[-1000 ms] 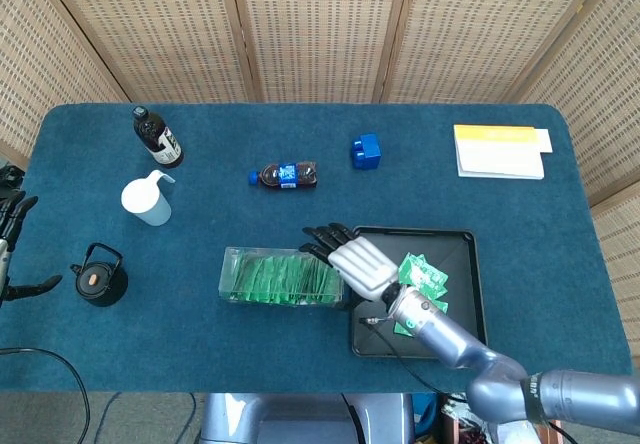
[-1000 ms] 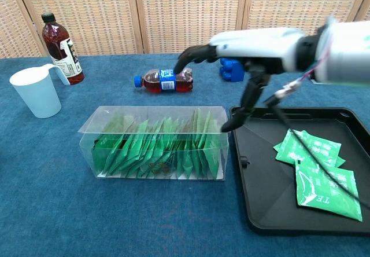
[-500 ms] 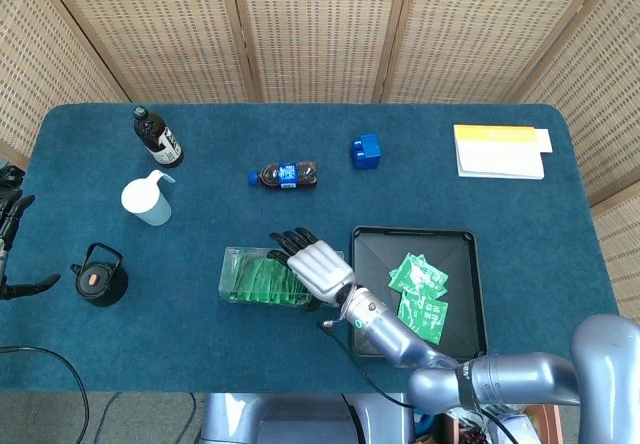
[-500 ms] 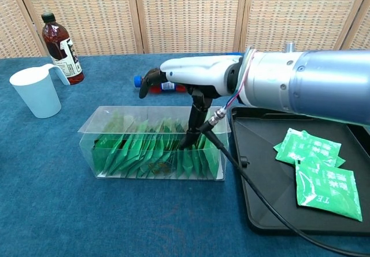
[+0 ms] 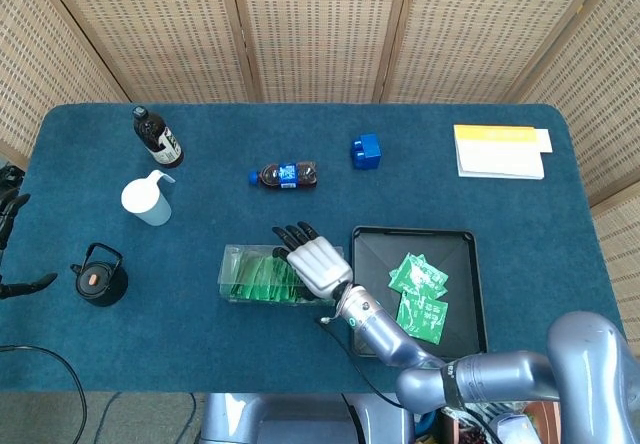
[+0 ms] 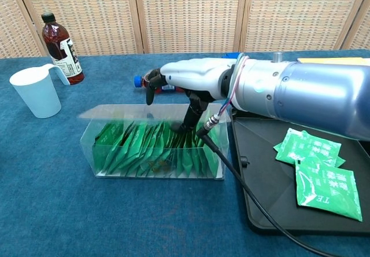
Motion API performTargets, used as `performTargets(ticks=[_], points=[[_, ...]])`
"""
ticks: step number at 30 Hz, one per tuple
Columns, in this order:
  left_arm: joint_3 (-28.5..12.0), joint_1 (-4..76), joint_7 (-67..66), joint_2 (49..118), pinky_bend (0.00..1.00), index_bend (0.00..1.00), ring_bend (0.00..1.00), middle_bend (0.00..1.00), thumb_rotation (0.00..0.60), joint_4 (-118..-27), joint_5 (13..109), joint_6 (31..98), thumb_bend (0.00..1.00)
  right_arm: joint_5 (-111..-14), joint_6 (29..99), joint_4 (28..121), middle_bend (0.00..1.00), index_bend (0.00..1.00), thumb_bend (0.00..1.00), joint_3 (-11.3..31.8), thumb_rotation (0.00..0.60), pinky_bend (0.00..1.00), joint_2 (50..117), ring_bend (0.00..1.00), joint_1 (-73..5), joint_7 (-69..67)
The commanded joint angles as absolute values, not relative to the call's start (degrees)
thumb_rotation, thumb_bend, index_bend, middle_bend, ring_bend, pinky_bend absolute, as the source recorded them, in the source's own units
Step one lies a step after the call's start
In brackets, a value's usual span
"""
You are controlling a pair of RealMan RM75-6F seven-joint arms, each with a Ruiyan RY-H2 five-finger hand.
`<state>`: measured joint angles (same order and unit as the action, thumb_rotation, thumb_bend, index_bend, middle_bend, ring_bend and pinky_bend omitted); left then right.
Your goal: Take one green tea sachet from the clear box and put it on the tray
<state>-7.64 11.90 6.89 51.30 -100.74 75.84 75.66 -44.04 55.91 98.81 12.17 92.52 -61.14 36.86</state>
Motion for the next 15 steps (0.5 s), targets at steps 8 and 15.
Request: performTargets(ticks=[8,15], points=[[-7.7,11.8,8.8,50.8,0.0,0.0,0.0,0.0,0.6,-100.4,76.1,75.4,0.12,-42.0,57.3,99.0,0.0,0.32,0.65,15.9,0.6,0.0,91.5,0.0,-62.1,35.5],[-7.8,11.8,10.6,50.3,0.0,0.0,0.0,0.0,0.6,-99.8,76.1,75.2,0.12,-36.1,58.4,97.1,0.0,0.32,0.65,19.7,0.6,0.0,91.3,0.0,-64.7,36.8]])
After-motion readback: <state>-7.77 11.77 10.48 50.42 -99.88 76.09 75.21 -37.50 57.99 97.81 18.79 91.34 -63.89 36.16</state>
